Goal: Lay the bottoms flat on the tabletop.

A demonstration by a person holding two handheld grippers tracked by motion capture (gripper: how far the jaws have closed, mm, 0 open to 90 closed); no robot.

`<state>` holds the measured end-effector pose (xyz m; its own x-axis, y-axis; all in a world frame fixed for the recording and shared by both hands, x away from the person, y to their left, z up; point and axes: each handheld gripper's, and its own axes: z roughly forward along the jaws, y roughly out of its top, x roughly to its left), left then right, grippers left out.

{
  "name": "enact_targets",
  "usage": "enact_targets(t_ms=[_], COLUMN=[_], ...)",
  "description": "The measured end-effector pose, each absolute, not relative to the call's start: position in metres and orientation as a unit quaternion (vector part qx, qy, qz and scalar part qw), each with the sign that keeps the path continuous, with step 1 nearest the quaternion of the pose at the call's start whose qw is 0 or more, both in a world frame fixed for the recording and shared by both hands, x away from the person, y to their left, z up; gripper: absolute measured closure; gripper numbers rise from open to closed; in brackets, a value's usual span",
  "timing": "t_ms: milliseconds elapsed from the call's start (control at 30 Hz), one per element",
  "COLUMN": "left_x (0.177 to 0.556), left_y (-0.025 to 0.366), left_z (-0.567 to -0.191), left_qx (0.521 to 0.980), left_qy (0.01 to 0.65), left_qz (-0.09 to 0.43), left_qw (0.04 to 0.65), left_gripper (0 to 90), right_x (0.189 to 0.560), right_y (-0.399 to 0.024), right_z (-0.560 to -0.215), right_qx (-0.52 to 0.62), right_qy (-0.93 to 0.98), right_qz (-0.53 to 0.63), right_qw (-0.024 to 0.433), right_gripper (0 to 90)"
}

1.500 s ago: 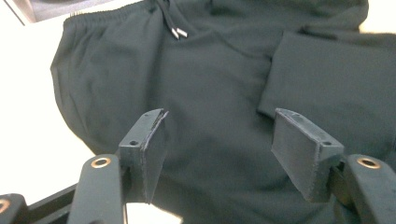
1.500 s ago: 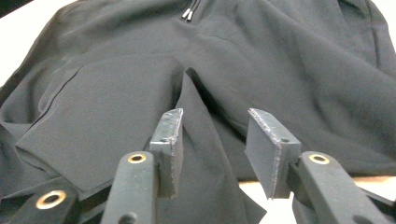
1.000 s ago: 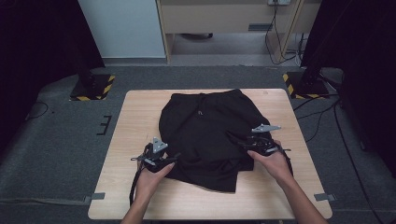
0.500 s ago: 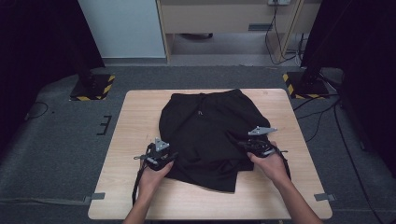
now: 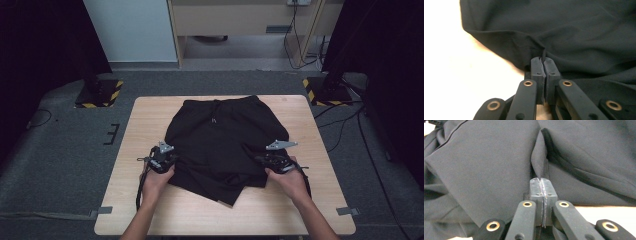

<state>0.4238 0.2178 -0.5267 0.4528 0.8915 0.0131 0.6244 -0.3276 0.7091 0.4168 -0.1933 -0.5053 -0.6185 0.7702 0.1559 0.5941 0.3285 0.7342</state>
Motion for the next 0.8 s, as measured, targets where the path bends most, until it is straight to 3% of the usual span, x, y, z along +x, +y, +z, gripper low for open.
enact_targets(t_ms=[800], left_x=[0.439], left_y=[0.271], left_z=[-0.524], left_qx=[0.770], left_qy=[0.503], left_qz=[0.208], left_qw=[0.333], left_gripper=[88.1], right_x=[0.403], right_y=[-0.160], right_z=[-0.502], right_qx=[0.405], right_qy=[0.821], right_qz=[0.386], right_qw=[0.111], right_gripper=[89.9])
